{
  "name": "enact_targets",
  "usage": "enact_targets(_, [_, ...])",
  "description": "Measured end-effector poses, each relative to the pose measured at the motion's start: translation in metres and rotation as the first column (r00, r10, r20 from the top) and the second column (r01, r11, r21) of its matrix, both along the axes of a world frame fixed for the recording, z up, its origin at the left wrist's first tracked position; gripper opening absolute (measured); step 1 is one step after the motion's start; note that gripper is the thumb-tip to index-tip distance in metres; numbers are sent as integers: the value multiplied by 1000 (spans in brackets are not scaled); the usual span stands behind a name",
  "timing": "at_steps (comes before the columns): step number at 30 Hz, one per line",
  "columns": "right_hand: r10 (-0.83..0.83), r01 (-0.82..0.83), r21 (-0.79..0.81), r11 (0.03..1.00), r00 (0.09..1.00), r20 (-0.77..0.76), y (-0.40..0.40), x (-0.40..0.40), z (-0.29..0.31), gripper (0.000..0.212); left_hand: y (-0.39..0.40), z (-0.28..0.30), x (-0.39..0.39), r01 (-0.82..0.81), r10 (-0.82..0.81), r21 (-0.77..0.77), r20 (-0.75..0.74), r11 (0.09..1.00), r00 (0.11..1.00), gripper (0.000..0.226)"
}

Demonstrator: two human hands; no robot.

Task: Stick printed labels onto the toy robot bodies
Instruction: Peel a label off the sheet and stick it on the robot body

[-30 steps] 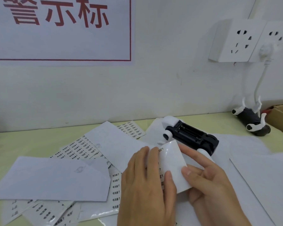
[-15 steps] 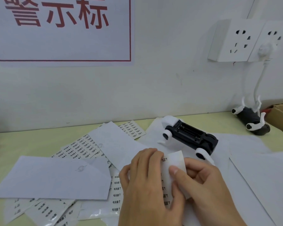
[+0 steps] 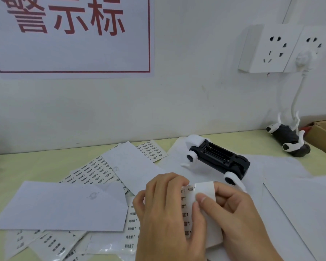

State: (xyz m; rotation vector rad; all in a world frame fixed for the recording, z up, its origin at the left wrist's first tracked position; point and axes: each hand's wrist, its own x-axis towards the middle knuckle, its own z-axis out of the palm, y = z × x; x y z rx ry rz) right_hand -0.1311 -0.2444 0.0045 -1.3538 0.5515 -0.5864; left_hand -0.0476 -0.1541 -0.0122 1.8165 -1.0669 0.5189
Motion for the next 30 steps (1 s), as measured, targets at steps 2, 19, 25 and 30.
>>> enact_targets(2, [-9, 9, -8, 1000, 1000, -7, 0, 1, 0, 19, -1, 0, 1, -14, 14, -38, 20, 999, 1000, 23])
enact_targets(19, [-53, 56, -130, 990, 998, 20, 1, -1, -1, 10, 1, 1, 1, 55, -71, -112, -141, 992, 987, 16])
enact_targets(25, [-41, 38, -224, 974, 999, -9, 7, -2, 0, 29, 4, 1, 3, 35, -47, -61, -207, 998, 977, 2])
enact_targets(30, [-32, 10, -369, 929, 998, -52, 12, -2, 1, 29, 12, 3, 2, 65, -58, 15, -286, 998, 956, 4])
